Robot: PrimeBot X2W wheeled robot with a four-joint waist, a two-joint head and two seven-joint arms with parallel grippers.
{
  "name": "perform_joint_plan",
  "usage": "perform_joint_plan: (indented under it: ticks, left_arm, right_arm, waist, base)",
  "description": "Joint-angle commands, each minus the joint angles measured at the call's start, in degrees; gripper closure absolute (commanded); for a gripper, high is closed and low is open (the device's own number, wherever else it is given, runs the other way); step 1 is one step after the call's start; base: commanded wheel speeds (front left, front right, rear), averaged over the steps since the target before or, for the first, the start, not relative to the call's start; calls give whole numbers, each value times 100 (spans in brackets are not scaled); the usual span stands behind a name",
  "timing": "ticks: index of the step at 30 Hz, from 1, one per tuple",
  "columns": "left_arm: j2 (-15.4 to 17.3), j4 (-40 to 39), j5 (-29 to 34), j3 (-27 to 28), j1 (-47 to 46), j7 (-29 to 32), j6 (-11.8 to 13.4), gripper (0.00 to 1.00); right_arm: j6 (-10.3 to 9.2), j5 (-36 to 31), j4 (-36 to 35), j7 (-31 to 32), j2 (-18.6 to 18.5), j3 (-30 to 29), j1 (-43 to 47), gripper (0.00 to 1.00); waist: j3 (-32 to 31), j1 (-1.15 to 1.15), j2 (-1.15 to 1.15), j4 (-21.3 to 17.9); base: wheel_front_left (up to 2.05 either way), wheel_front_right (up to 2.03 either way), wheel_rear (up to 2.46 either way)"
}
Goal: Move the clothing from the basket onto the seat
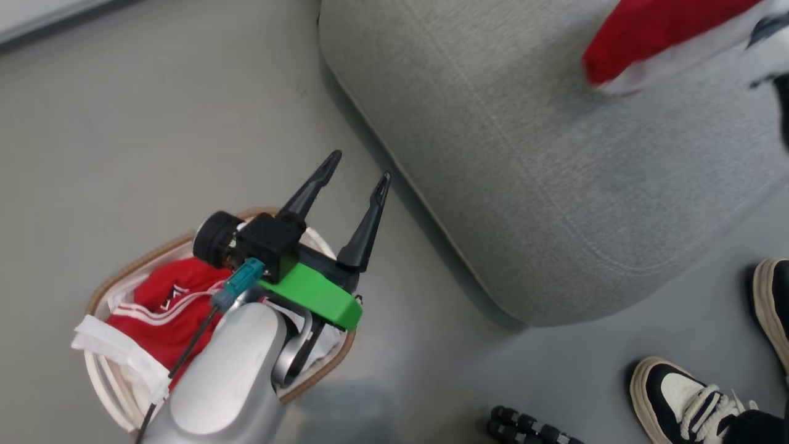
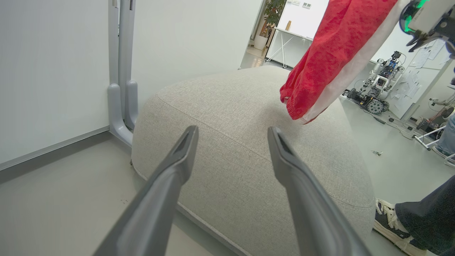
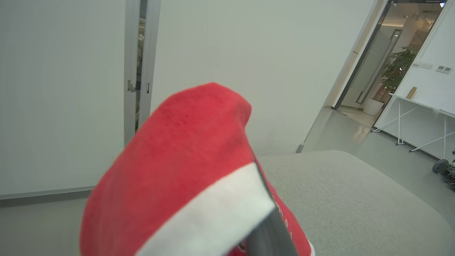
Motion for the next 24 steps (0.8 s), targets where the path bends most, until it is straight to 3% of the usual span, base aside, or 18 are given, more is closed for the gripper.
perform_joint_plan:
  ticks: [1, 11, 21, 22, 23, 24]
  left_arm:
    - [90, -62, 72, 38, -163, 3, -18, 0]
    - [80, -277, 222, 226, -446, 3, -18, 0]
    - [-1, -433, 323, 702, -318, 3, -18, 0]
    - [-15, -434, 333, 724, -301, 3, -18, 0]
    - [-27, -432, 336, 738, -280, 3, -18, 0]
    - [-35, -424, 344, 743, -265, 3, -18, 0]
  right_arm:
    - [-7, -34, 183, -14, -66, -86, -342, 100]
    - [-8, -436, 1428, -14, -405, -769, -1479, 100]
    - [-8, -616, 1933, -14, -259, -1645, -861, 100]
    - [-8, -623, 1960, -14, -230, -1733, -740, 85]
    - [-8, -628, 1965, -14, -197, -1848, -596, 46]
    - [-8, -657, 1966, -14, -166, -1937, -467, 0]
  waist:
    - [750, 0, 0, 512]
    - [1586, 0, 0, 1138]
    - [1829, 0, 0, 1474]
    - [1826, 0, 0, 1486]
    - [1814, 0, 0, 1498]
    - [1796, 0, 0, 1506]
  base:
    - [0, 0, 0]
    - [0, 0, 0]
    - [0, 0, 0]
    - [0, 0, 0]
    - [0, 0, 0]
    - [0, 0, 0]
